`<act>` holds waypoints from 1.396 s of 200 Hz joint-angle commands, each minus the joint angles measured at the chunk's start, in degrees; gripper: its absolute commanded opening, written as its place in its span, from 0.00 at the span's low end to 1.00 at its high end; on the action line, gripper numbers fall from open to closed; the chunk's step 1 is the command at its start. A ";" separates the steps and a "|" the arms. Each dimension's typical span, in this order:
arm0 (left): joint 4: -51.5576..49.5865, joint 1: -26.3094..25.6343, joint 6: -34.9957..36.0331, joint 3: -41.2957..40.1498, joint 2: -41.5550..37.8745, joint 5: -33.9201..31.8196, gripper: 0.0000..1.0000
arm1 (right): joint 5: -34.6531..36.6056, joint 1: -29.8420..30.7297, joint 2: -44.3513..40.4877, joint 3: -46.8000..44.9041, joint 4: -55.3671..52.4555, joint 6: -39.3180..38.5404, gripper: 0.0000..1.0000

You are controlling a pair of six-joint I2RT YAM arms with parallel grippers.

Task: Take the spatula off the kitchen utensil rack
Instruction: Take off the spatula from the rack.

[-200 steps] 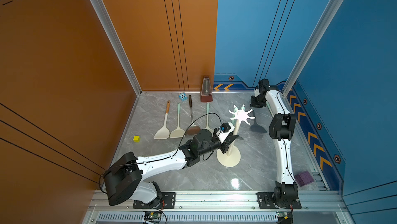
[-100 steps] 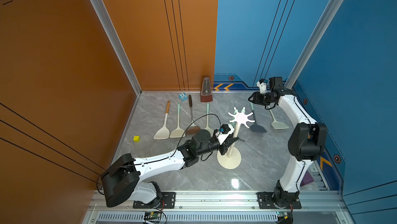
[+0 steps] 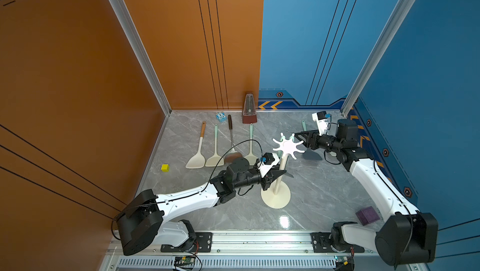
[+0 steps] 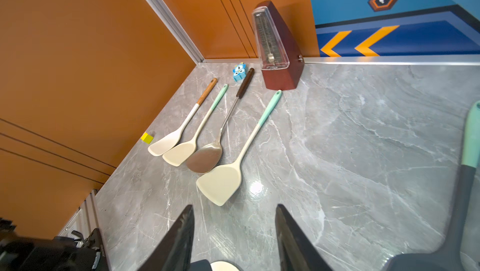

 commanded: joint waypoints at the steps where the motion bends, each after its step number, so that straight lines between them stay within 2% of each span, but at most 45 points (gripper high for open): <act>1: -9.29 0.41 -1.73 -3.49 0.59 3.44 0.17 | -4.22 1.58 -6.07 -2.47 3.17 0.95 0.53; 56: -9.43 0.43 -2.02 -3.52 1.27 3.71 0.18 | -5.48 3.88 -13.86 -4.55 -0.47 -1.70 0.55; 218: -9.32 0.01 -3.38 -0.85 5.94 3.67 0.18 | -9.46 4.69 -22.64 -5.96 -10.13 -4.95 0.52; 279: -10.10 -0.18 -3.12 0.00 6.51 3.14 0.17 | -1.63 10.48 -20.99 -5.86 -8.85 -7.40 0.51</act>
